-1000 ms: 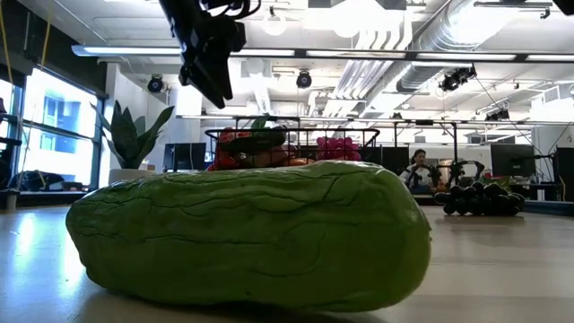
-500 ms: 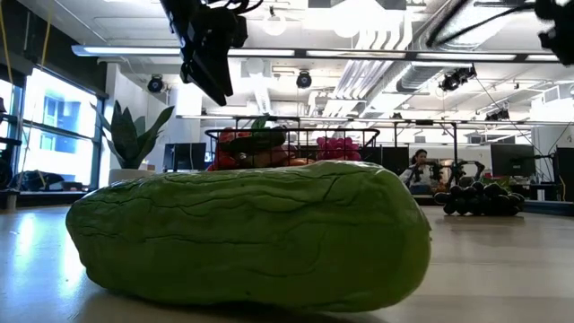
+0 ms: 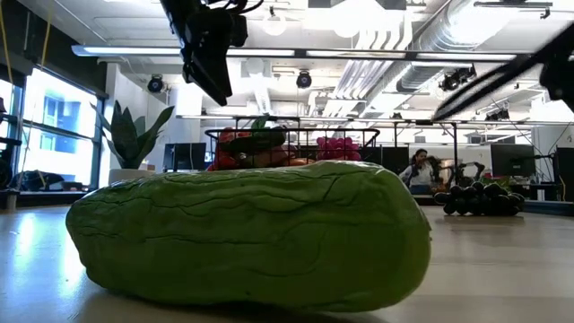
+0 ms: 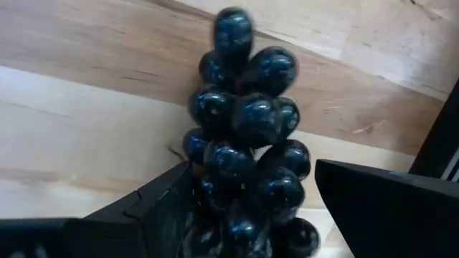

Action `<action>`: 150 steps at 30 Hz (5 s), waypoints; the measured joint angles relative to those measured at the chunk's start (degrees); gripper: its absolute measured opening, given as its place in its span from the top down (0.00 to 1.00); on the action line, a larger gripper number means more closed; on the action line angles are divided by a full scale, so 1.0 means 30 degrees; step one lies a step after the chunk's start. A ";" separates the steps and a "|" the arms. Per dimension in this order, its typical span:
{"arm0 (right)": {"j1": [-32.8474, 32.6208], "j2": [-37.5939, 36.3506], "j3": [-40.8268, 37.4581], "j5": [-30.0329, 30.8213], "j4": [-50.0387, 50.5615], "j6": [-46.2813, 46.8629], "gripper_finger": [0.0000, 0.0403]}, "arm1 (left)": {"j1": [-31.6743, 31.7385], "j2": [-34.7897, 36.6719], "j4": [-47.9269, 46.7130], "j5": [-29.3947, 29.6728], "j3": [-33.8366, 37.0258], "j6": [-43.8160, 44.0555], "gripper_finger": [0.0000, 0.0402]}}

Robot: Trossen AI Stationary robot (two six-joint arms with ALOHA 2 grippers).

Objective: Build produce basket
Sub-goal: Put the bottom black grapes into the wire basket, then put the cucumber into the wire basket

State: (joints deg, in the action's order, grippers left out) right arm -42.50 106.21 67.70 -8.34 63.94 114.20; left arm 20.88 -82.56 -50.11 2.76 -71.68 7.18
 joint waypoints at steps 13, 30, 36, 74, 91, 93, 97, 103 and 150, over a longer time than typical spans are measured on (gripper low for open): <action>0.0392 0.0962 0.0002 -0.1071 -0.2297 0.0287 0.62 | 0.0000 -0.0007 -0.0015 0.0000 0.0007 -0.1663 0.46; 0.3723 -0.1215 0.0045 0.3992 -0.6182 -0.2897 0.91 | 0.0160 -0.0007 -0.0012 0.0000 0.0007 -0.4535 0.46; 0.5733 -0.2689 0.0045 0.5597 -0.7315 -0.5547 0.91 | 0.0706 -0.0007 0.0087 0.0000 0.0007 -0.5318 0.46; 1.8727 -0.5740 0.0053 0.3660 -1.4765 -2.7390 0.90 | 0.1661 -0.0007 0.0124 -0.0051 0.0007 -0.4241 0.46; 2.2067 -0.5485 0.0019 0.0474 -1.3598 -2.8105 0.90 | 0.1661 -0.0007 0.0131 -0.0206 0.0007 -0.3446 0.46; 2.2083 -0.5485 0.0016 0.0362 -1.3484 -2.8097 0.90 | 0.1661 -0.0007 0.0129 -0.0208 0.0007 -0.3446 0.46; 2.2061 -0.5485 0.0016 0.0566 -1.3238 -2.8166 0.90 | 0.1661 -0.0007 0.0131 -0.0211 0.0007 -0.3450 0.46; 2.2039 -0.5485 0.0016 0.1182 -1.3259 -2.8047 0.77 | 0.1661 -0.0007 0.0131 -0.0211 0.0007 -0.3453 0.46; 2.1112 -0.6976 0.3812 0.2264 -0.7455 -2.5162 0.45 | -0.6836 -0.0008 0.1030 -0.2996 0.0007 -0.1335 0.46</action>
State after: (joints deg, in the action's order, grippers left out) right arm 20.84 85.28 79.13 -1.54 41.57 38.72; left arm 0.38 -82.59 -47.02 -6.22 -71.66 3.17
